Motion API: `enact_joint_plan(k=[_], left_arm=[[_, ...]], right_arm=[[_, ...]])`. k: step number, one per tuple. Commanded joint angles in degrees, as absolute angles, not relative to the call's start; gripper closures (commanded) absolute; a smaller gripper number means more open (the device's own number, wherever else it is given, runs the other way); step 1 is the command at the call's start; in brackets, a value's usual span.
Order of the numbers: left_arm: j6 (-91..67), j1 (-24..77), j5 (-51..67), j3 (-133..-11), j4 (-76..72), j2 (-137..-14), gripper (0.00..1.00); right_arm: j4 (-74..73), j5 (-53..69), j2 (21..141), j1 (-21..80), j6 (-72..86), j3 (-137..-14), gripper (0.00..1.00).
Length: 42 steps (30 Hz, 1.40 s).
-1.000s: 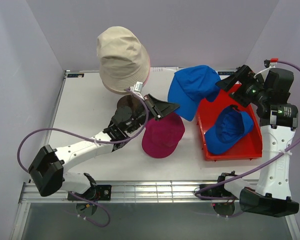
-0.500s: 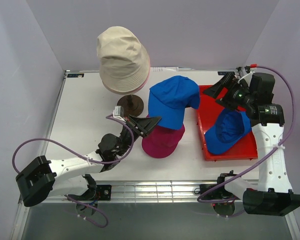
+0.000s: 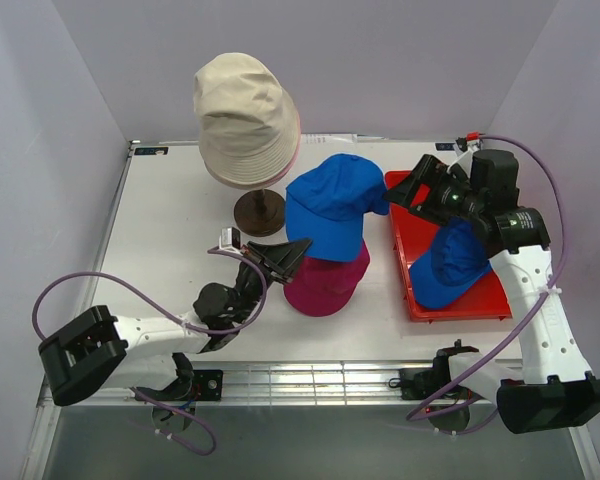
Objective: Stack the hats
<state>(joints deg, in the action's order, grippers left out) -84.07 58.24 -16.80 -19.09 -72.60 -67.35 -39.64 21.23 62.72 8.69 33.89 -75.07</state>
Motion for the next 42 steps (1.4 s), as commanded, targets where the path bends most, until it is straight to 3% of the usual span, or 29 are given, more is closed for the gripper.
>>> enact_joint_plan(k=[1, 42], left_arm=[[-86.6, 58.8, -18.4, -18.0, -79.8, -68.2, 1.0], [-92.6, 56.2, -8.6, -0.8, -96.3, -73.7, 1.0]], right_arm=[[-37.3, 20.0, 62.4, 9.9, 32.9, -75.7, 0.09], [-36.2, 16.4, 64.2, 14.8, 33.0, -74.5, 0.1]])
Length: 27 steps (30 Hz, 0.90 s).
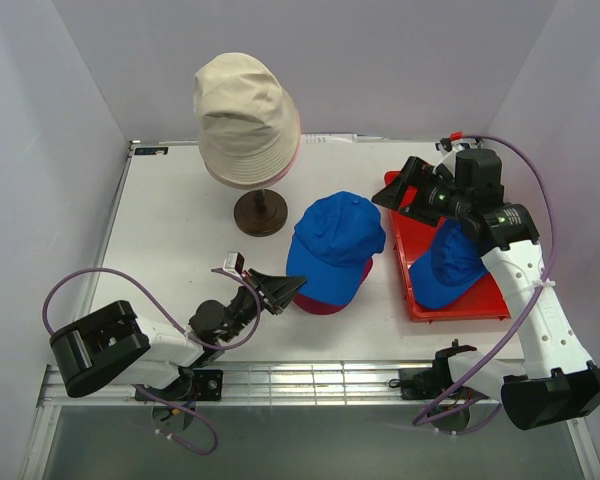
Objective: Stack the hats
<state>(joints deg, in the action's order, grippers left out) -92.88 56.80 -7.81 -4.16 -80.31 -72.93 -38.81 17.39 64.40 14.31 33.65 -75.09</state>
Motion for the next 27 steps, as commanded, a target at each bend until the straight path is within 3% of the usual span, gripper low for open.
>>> enact_joint_plan(k=[1, 27], left_arm=[[-93.0, 56.1, -9.0, -0.4, -96.5, -73.6, 1.0], [-95.2, 54.1, -8.0, 9.0, -97.2, -80.4, 1.0]], right_arm=[[-36.1, 16.3, 64.2, 14.9, 33.0, -74.4, 0.11], [-39.8, 4.5, 72.2, 26.3, 26.3, -80.8, 0.18]])
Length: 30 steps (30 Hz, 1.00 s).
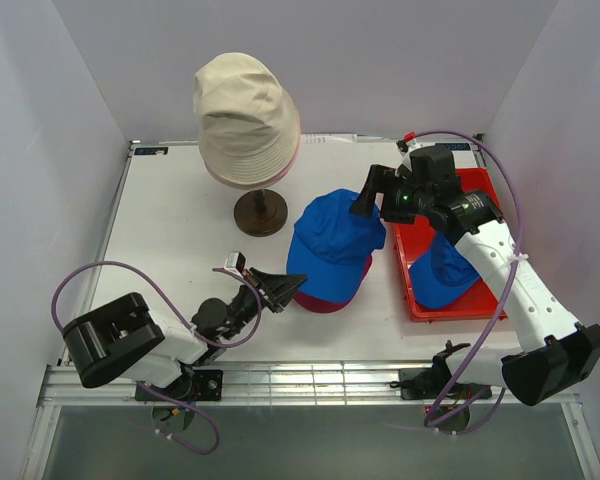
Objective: Stack the hats
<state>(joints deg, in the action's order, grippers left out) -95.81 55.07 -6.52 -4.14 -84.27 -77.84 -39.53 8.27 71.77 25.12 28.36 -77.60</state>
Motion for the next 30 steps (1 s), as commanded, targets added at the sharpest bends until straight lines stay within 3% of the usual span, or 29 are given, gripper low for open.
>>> enact_joint_plan(k=[1, 30], left_arm=[[-95.3, 54.0, -7.9, 9.4, -97.2, -80.6, 1.0], [-99.2, 53.4, -6.4, 13.7, -97.1, -92.3, 1.0]], right_arm=[[-39.9, 4.0, 72.2, 26.7, 26.1, -80.9, 0.18], [-41.0, 0.3, 73.2, 29.6, 23.5, -80.9, 0.19]])
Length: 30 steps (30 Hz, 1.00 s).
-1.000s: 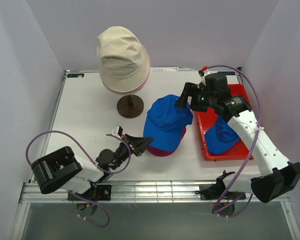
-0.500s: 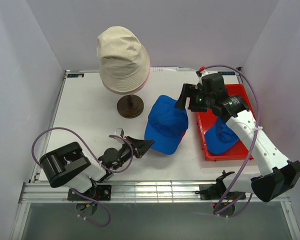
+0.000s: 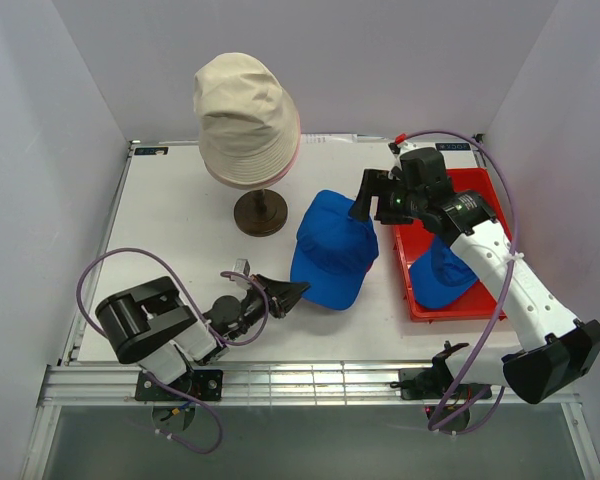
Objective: Stack the hats
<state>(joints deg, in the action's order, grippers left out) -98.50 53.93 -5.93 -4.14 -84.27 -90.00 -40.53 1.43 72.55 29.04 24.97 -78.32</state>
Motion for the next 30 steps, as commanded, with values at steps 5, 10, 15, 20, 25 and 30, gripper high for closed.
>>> enact_joint_plan(k=[5, 10, 15, 20, 25, 30], left_arm=[[-100.4, 53.4, -5.9, 14.0, -97.0, -94.5, 0.95], [-101.0, 53.4, -5.5, 14.3, -97.0, -95.4, 0.73], [-101.5, 53.4, -4.7, 14.3, -96.9, -96.6, 0.58], [-101.9, 53.4, -4.1, 14.3, -96.9, -97.6, 0.54], [-102.1, 53.4, -3.6, 13.9, -96.7, -98.3, 0.5], [-102.9, 53.5, -2.0, 13.2, -96.8, -100.4, 0.48]], right_arm=[[-41.9, -1.6, 74.3, 31.0, 22.5, -81.5, 0.19], [-42.1, -2.5, 74.4, 31.4, 22.5, -81.3, 0.19], [-42.0, -2.5, 74.4, 31.6, 22.4, -81.2, 0.19], [-42.2, -2.5, 74.4, 31.7, 22.3, -81.2, 0.19], [-42.2, -2.7, 74.2, 31.8, 22.2, -81.3, 0.19], [-42.5, -2.5, 74.3, 31.8, 22.0, -81.5, 0.19]])
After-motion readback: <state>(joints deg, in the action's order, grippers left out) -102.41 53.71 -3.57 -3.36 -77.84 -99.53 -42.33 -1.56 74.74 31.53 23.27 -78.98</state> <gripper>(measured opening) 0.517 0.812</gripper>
